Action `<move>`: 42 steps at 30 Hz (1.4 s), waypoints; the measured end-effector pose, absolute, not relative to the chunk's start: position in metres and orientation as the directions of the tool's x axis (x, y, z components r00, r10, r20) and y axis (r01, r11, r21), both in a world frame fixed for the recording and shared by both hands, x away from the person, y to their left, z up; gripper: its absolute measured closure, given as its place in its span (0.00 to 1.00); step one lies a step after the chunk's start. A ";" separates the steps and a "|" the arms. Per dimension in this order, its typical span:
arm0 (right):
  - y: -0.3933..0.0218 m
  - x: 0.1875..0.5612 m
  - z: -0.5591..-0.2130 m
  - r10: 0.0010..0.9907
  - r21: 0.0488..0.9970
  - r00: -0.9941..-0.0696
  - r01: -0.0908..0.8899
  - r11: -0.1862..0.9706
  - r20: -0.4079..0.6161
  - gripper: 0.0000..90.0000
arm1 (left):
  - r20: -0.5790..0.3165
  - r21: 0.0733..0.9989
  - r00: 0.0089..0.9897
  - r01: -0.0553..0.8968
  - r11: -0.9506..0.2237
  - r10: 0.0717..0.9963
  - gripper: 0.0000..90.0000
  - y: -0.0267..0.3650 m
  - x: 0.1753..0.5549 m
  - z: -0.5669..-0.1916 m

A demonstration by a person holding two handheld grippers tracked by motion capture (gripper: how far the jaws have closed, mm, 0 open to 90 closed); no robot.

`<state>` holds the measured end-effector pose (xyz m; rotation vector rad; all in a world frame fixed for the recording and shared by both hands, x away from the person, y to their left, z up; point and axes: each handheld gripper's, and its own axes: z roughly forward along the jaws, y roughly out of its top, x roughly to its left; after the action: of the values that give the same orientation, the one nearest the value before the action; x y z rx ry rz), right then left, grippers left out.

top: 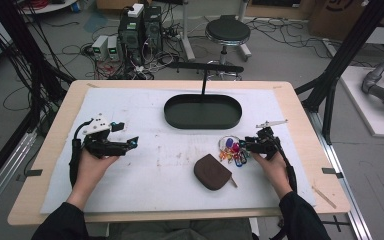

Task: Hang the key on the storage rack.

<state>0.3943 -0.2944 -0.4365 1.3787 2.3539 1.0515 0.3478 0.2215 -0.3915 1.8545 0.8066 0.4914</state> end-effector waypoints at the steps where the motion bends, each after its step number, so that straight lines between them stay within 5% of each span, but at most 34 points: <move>1: -0.291 0.395 -0.439 0.829 0.657 -0.539 0.681 0.324 0.150 0.73 | -0.026 0.913 0.693 0.310 -0.266 0.720 0.24 0.221 0.348 -0.392; 15: -0.291 0.393 -0.436 0.822 0.664 -0.559 0.656 0.360 0.107 1.00 | -0.024 0.906 0.691 0.320 -0.276 0.723 0.25 0.220 0.348 -0.393; 24: -0.299 0.392 -0.433 0.828 0.669 -0.539 0.674 0.312 0.157 0.92 | -0.025 0.904 0.694 0.324 -0.280 0.720 0.25 0.219 0.348 -0.394; 30: -0.288 0.389 -0.438 0.827 0.641 -0.558 0.661 0.390 0.072 0.86 | -0.027 0.903 0.696 0.325 -0.282 0.718 0.25 0.217 0.347 -0.394; 42: -0.292 0.388 -0.434 0.840 0.692 -0.540 0.623 0.365 0.043 0.96 | -0.023 0.905 0.694 0.320 -0.280 0.720 0.25 0.219 0.346 -0.394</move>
<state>0.3880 -0.2922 -0.4336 1.2891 2.3130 0.9625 0.3464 0.2188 -0.3935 1.8747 0.8124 0.4867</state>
